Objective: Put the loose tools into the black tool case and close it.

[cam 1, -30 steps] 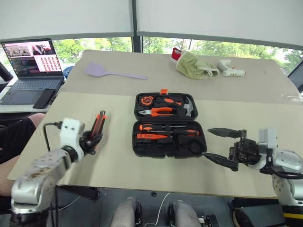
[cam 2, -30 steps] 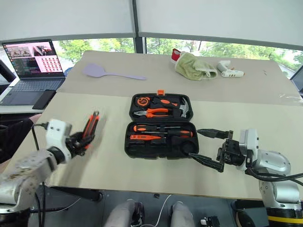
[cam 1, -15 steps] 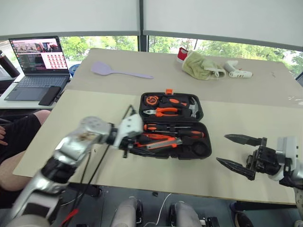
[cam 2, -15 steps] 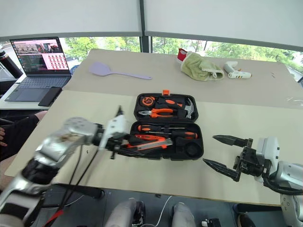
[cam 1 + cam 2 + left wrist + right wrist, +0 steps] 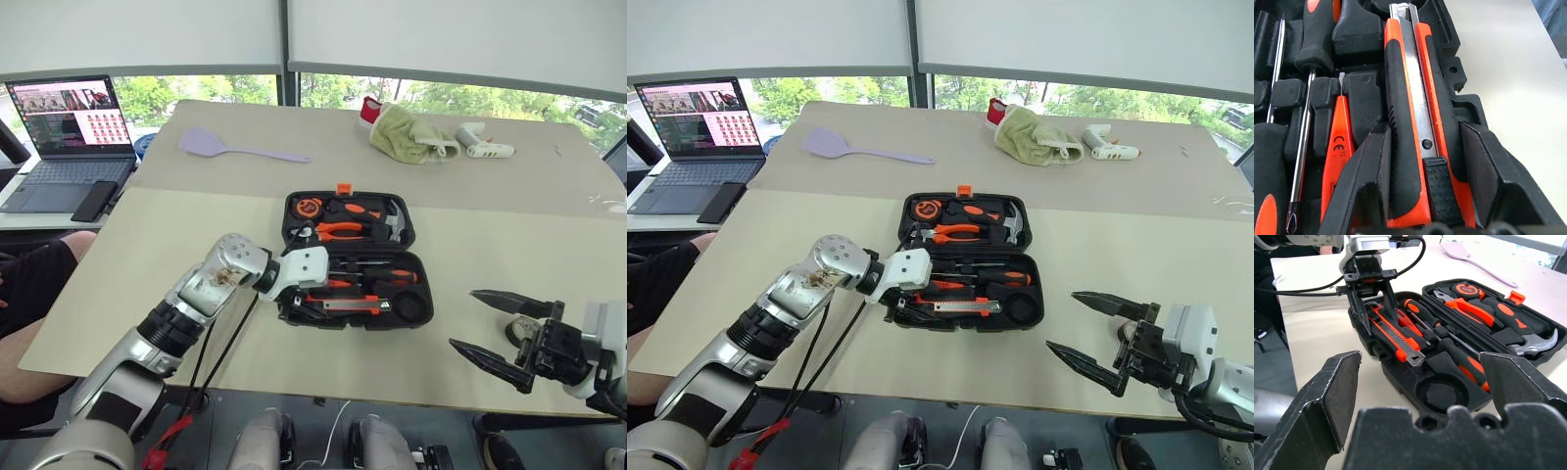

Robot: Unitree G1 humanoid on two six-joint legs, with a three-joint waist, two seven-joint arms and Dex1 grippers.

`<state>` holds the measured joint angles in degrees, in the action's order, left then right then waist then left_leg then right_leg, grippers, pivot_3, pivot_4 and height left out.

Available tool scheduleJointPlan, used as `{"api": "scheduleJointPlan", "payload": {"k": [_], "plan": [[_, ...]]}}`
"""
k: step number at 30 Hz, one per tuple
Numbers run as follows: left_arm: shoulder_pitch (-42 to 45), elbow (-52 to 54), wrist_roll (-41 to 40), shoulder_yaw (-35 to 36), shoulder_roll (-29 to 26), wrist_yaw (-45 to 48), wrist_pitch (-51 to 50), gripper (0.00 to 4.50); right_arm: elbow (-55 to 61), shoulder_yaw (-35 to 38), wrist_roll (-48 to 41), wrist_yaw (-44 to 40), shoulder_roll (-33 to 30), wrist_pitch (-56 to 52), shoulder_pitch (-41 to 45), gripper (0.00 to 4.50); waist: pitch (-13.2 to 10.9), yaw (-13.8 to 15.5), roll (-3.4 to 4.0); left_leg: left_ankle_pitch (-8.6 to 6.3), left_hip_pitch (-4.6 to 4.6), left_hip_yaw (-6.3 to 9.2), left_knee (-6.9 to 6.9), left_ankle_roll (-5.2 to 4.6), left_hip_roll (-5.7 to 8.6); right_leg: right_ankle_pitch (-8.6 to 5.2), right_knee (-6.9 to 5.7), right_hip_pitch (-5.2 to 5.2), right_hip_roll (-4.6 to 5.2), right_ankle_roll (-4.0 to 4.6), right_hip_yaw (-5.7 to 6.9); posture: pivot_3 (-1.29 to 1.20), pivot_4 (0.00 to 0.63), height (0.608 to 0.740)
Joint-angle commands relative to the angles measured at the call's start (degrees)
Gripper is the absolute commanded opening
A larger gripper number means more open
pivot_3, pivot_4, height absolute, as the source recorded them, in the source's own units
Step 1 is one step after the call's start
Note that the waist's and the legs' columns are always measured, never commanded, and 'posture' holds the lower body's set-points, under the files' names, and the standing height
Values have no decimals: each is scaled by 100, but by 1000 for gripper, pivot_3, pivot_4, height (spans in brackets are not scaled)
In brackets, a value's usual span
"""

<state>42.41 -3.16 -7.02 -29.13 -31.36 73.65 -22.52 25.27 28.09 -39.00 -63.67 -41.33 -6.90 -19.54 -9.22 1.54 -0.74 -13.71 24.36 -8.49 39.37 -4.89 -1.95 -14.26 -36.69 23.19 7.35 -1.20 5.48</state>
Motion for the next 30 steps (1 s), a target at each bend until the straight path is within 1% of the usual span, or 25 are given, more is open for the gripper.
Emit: {"api": "scheduleJointPlan", "payload": {"k": [1, 3, 5, 6, 8, 9, 10, 11, 13, 16, 17, 19, 21, 22, 24, 27, 28, 29, 30], "plan": [[52, 14, 89, -26, -11, 121, -15, 1669, 83, 163, -90, 19, -32, 12, 36, 4500, 0, 0, 0, 0, 0, 0, 0, 0, 0, 0, 0, 0, 0, 0, 0, 0, 150, 740], [38, 13, 65, -36, 17, 157, -170, 1669, 62, 140, -78, 27, -36, 16, 72, 4500, 0, -1, 0, 0, -1, 0, 0, 0, 0, 0, 0, -1, 0, 0, 0, 0, 150, 740], [29, -48, 141, -62, 29, 122, -144, 2669, 45, 115, -70, 26, -46, 7, 112, 4500, 0, -1, 0, 0, -1, 0, 1, 0, 0, -1, 0, -2, 0, -1, 0, 0, 150, 740], [21, -101, 184, -17, 76, 0, -100, 2826, 31, 108, -67, 22, -51, 4, 130, 4500, 0, -1, 0, 0, -1, 0, 1, 0, 0, -1, 0, -2, 0, -1, 0, 0, 150, 740], [29, -167, 110, 127, 187, -66, 50, 3630, -8, 91, -59, 13, -66, -4, 174, 4500, 0, 0, 0, 0, -3, 0, 1, 0, 1, -1, 0, -3, 0, -2, 0, 0, 150, 740], [35, -199, 25, 253, 284, -116, 168, 3920, -27, 82, -54, 9, -71, -7, 197, 4500, 0, -1, 0, 0, -4, 0, 1, -1, 1, -1, 0, -4, 0, -2, 0, 0, 150, 740], [46, -205, -82, 368, 363, -116, 196, 4388, -41, 73, -50, 7, -74, -11, 217, 4500, 0, -1, 0, 0, -3, 0, 2, 0, 1, -1, -1, -4, 0, -2, 0, 0, 150, 740], [60, -167, -257, 508, 435, -60, 180, 4476, -57, 60, -44, 5, -77, -12, 239, 4500, 0, 1, -1, 0, -2, 0, 3, -1, 1, -1, 0, -4, 0, -2, 0, 0, 150, 740], [106, -158, -500, 814, 600, -128, 158, 4476, -80, 32, -36, 5, -76, -10, 278, 4500, -1, 6, -1, 2, 3, 0, 9, 2, 0, -1, -2, -2, 1, -2, 1, 0, 150, 740], [82, -275, -686, 1162, 672, -107, 638, 4476, -115, -36, -3, 21, -49, 4, 343, 4500, -2, -2, -3, 1, 6, 2, 25, 1, -1, -2, -8, -3, 1, -4, 2, 0, 150, 740], [43, -399, -594, 1202, 646, -150, 873, 4222, -126, -55, 7, 31, -35, 12, 359, 4500, -1, -8, -2, 1, 6, 3, 28, 1, -1, -2, -10, -3, 1, -4, 2, 0, 150, 740], [-47, -513, -543, 1196, 580, -37, 1023, 3722, -140, -76, 18, 44, -15, 24, 370, 4500, -1, -24, -2, 0, 2, 2, 30, 1, -1, -2, -12, -7, 2, -4, 1, 0, 150, 740], [-98, -588, -554, 1193, 599, -3, 1127, 2996, -146, -94, 31, 59, -5, 30, 379, 4500, -1, -32, -2, 0, 1, 2, 30, 1, -1, -2, -14, -7, 2, -4, 1, 0, 150, 740], [-162, -667, -423, 1102, 594, -9, 1373, 2547, -147, -107, 42, 73, 7, 42, 376, 4500, -1, -32, -2, 0, 1, 2, 30, 1, -1, -2, -14, -7, 2, -4, 1, 0, 150, 740], [-250, -819, -201, 976, 605, -25, 1851, 1889, -148, -124, 61, 101, 23, 62, 374, 4500, -1, -31, -2, 0, 2, 2, 32, 1, -1, -2, -14, -7, 2, -4, 2, 0, 150, 740], [-477, -811, -276, 922, 804, -78, 1831, 803, -131, -97, 76, 158, 62, 86, 337, 4500, -1, -10, -2, -1, 4, 2, 34, -1, 0, -1, -14, -8, 4, -5, 3, 0, 150, 740], [-513, -818, -189, 863, 826, -106, 1883, 339, -120, -81, 76, 170, 74, 91, 310, 4500, -1, 1, -2, -2, 4, 2, 35, -3, 0, -1, -13, -8, 6, -5, 3, 0, 150, 740], [-525, -842, -87, 821, 827, -126, 1925, 29, -113, -75, 78, 177, 81, 91, 296, 4500, -1, 5, -2, -2, 8, 3, 37, -3, 1, 0, -13, -7, 6, -7, 3, 0, 150, 740], [-557, -850, -1, 757, 812, -139, 1884, 29, -97, -64, 77, 185, 91, 92, 271, 4500, -1, 6, -2, -3, 8, 3, 38, -4, 1, 0, -13, -7, 6, -7, 4, 0, 150, 740]]}}
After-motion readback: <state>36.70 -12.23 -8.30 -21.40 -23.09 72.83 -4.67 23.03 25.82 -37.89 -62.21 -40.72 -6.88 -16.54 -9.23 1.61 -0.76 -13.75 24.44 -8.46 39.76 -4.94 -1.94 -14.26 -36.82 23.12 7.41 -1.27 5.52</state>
